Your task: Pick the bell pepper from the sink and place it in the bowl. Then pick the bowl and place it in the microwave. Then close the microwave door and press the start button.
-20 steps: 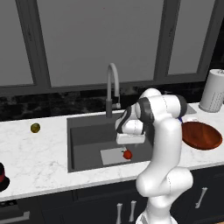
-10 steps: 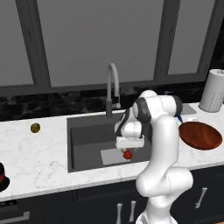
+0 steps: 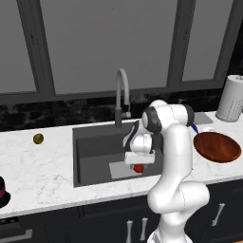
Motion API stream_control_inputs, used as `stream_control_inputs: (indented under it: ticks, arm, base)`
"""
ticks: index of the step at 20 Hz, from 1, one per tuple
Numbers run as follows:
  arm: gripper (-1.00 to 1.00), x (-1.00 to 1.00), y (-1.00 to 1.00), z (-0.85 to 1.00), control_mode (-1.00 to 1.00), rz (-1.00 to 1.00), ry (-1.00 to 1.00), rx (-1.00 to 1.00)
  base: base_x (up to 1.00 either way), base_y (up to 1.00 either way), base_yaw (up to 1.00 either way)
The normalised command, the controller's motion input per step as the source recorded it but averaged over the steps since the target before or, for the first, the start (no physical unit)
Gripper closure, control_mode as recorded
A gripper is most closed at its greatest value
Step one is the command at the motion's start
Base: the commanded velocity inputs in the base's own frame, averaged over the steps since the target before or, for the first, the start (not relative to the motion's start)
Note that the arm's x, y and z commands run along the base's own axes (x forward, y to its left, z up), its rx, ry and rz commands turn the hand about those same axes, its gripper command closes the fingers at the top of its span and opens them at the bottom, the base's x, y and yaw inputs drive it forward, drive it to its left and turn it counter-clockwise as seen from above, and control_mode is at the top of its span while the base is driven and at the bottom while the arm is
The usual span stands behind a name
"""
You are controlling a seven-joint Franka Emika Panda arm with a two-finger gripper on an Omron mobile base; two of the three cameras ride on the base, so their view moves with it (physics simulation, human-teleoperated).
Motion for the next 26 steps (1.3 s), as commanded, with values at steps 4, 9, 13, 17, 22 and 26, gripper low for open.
stream_control_inputs:
  ticks: [4, 9, 13, 17, 22, 26]
  arm:
    - [-1.0, -0.01, 0.01, -0.12, -1.0, 0.0, 0.1, 0.02]
    - [1.0, 0.0, 0.1, -0.12, -1.0, 0.0, 0.07, 0.0]
    - [1.0, -0.05, 0.12, 0.0, -1.0, 0.0, 0.04, 0.0]
    - [1.0, -0.36, 0.01, 0.32, -1.0, -0.03, -0.01, 0.0]
    - [1.0, -0.54, -0.13, 0.89, -1.0, 0.0, -0.04, 0.0]
    - [1.0, -0.48, -0.35, 1.0, -1.0, 0.0, -0.06, 0.0]
  base:
    - [0.0, 0.0, 0.0]
    - [0.0, 0.0, 0.0]
    - [0.0, 0.0, 0.0]
    - [0.0, 0.0, 0.0]
    - [0.0, 0.0, 0.0]
    - [0.0, 0.0, 0.0]
